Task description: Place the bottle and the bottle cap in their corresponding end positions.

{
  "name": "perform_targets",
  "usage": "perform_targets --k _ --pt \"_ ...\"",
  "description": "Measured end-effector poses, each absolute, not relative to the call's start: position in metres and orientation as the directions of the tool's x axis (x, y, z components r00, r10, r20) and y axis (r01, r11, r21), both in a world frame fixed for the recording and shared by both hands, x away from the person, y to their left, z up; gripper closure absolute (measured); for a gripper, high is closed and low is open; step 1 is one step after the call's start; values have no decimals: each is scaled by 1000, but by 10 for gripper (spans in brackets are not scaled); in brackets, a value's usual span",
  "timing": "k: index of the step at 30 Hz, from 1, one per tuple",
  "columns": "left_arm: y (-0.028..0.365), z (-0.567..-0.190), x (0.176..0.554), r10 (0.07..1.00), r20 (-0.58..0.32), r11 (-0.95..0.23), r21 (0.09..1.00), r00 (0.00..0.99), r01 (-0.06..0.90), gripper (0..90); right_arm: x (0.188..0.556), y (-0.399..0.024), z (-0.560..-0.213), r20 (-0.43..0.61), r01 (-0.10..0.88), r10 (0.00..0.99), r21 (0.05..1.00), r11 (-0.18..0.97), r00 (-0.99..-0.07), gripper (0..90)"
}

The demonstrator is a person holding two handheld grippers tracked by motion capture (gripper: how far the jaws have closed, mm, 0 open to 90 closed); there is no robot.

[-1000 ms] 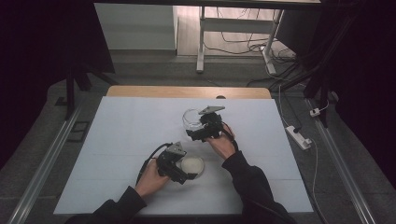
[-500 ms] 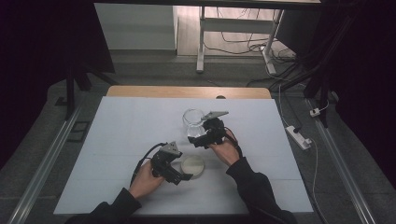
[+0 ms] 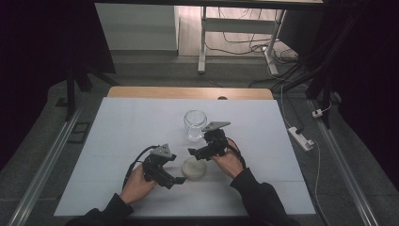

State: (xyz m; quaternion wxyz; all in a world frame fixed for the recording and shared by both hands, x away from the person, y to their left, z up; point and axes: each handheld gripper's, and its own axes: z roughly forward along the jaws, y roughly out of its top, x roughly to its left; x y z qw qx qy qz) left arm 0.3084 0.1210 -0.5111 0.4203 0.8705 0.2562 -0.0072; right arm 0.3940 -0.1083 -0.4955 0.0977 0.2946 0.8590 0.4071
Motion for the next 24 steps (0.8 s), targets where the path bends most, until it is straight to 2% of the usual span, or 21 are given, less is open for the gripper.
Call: perform_targets --k 24 --pt "168 -507 276 514 -241 -458 734 823 501 0 336 -149 -487 45 374 556 784 496 -830 0"
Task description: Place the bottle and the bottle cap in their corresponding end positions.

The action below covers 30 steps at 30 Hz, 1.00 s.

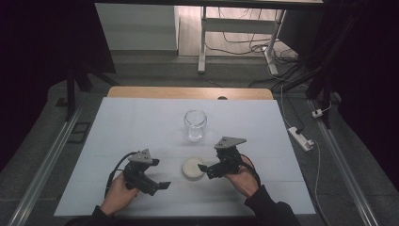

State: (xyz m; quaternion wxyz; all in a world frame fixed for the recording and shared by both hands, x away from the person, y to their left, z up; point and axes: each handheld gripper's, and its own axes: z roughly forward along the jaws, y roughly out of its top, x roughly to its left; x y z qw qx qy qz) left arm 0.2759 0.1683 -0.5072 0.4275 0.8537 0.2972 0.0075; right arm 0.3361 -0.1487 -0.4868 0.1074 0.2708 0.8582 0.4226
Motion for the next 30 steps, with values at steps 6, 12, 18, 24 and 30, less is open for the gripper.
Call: perform_targets --k 6,12,18,24,30 --pt "184 -508 267 542 -247 -435 735 803 520 0 324 -166 -486 37 382 579 785 488 -815 0" --pt "200 -509 258 581 -258 -400 735 772 547 0 313 -184 -489 0 387 608 771 506 -794 0" --pt "218 -512 248 623 -263 -372 729 737 575 0 303 -200 -492 0 415 635 758 504 -773 0" --pt "233 -516 238 677 -250 -363 704 692 610 0 293 -216 -494 3 448 661 737 506 -751 0" --pt "245 -520 229 724 -227 -361 680 651 638 0 283 -235 -496 26 498 702 724 478 -712 0"
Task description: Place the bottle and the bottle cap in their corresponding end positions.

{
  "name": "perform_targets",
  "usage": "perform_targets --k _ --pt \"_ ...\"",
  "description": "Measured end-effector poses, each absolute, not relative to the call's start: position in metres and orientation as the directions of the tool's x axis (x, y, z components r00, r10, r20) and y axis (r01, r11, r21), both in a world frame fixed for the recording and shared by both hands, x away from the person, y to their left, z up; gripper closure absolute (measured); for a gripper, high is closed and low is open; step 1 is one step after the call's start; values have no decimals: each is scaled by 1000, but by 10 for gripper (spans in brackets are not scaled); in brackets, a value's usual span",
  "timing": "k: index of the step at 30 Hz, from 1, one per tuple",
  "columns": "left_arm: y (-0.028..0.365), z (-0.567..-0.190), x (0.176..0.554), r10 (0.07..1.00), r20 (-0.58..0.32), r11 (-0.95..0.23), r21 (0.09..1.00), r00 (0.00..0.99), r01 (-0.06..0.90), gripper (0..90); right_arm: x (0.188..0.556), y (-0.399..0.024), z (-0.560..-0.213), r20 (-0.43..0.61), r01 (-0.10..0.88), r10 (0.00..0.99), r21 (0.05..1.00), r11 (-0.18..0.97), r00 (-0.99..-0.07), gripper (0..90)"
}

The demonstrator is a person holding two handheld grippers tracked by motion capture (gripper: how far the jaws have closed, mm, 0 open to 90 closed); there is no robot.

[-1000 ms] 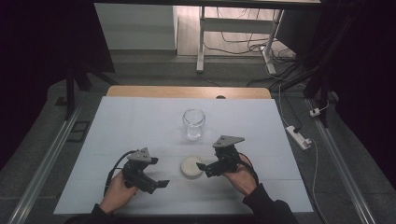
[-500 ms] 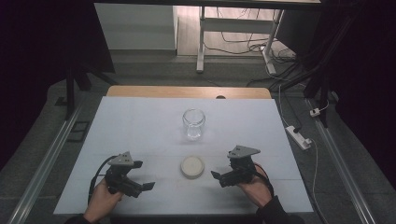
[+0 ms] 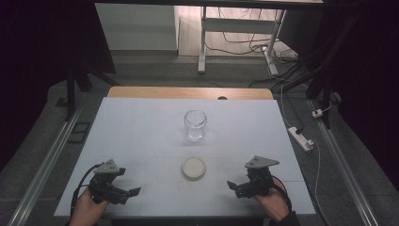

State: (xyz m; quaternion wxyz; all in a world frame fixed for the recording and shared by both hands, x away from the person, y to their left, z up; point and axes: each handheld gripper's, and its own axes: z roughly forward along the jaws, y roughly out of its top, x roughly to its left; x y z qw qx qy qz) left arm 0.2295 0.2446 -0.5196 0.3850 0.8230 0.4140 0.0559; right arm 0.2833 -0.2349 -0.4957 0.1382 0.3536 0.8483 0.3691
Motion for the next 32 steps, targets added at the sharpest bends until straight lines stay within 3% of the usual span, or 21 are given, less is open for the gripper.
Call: perform_targets --k 32 --pt "278 -527 199 806 -213 -306 650 553 696 0 246 -296 -500 69 614 809 690 384 -584 0"
